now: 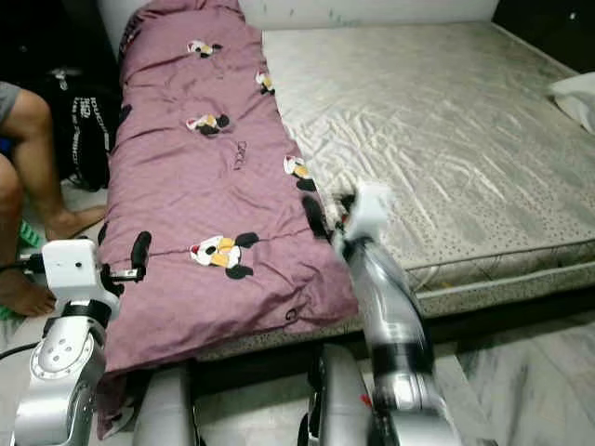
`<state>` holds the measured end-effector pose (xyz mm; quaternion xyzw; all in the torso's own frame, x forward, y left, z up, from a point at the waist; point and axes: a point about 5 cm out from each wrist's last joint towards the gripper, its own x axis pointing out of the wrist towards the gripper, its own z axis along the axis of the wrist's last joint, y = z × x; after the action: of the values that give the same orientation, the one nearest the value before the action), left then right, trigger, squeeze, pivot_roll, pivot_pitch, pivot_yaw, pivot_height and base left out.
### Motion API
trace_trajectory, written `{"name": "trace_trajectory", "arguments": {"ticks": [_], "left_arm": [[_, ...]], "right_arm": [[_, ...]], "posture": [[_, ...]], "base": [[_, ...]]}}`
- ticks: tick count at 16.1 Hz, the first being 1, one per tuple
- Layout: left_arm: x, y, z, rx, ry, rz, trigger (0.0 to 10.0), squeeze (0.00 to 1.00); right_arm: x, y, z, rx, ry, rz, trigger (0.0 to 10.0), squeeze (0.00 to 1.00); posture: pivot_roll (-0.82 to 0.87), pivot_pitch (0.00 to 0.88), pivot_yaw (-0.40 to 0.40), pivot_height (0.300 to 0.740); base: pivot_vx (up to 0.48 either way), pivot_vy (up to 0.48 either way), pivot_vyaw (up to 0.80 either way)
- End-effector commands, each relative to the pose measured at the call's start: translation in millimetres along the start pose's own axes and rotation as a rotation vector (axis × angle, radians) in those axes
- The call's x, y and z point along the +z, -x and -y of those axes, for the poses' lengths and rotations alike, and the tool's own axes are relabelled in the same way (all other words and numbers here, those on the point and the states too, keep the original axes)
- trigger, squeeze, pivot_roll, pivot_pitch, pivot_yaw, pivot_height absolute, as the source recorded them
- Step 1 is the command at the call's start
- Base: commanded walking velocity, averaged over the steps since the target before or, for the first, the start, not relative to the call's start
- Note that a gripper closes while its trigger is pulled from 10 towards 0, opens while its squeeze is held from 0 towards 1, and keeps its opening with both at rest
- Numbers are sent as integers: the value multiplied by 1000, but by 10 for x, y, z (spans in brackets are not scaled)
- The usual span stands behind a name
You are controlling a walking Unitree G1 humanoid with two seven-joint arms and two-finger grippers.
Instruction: Clean up the room
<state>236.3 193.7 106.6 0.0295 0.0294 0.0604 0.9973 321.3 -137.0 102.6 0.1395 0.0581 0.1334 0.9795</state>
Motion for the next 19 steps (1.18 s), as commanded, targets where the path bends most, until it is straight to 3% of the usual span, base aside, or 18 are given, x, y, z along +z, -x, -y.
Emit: {"name": "trace_trajectory", "arguments": {"ticks": [1, 2, 3, 5, 12, 19], "left_arm": [[23, -29, 40, -24, -2, 14, 10000, 0], [40, -38, 73, -38, 13, 26, 10000, 0], [40, -39, 82, -41, 20, 25, 10000, 0], [1, -23, 203, -116, 61, 20, 10000, 0], [7, -98, 335, -169, 67, 36, 10000, 0], [26, -121, 327, -175, 55, 52, 10000, 0]], "right_arm": [[183, 105, -60, 6, 90, 115, 10000, 0], [207, 236, -67, -9, 153, 150, 10000, 0], [206, 264, -67, -17, 170, 152, 10000, 0], [162, 488, -85, -47, 170, 179, 10000, 0], [301, 507, -117, -44, 203, 211, 10000, 0], [295, 498, -152, -47, 196, 205, 10000, 0]], "posture": [[17, 0, -8, 565], [8, 0, -3, 565], [6, 0, -2, 565], [-23, 0, 12, 575], [-50, 0, 20, 650], [-44, 0, 26, 730]], "base": [[0, 0, 0], [0, 0, 0], [0, 0, 0], [0, 0, 0], [0, 0, 0], [0, 0, 0]]}}
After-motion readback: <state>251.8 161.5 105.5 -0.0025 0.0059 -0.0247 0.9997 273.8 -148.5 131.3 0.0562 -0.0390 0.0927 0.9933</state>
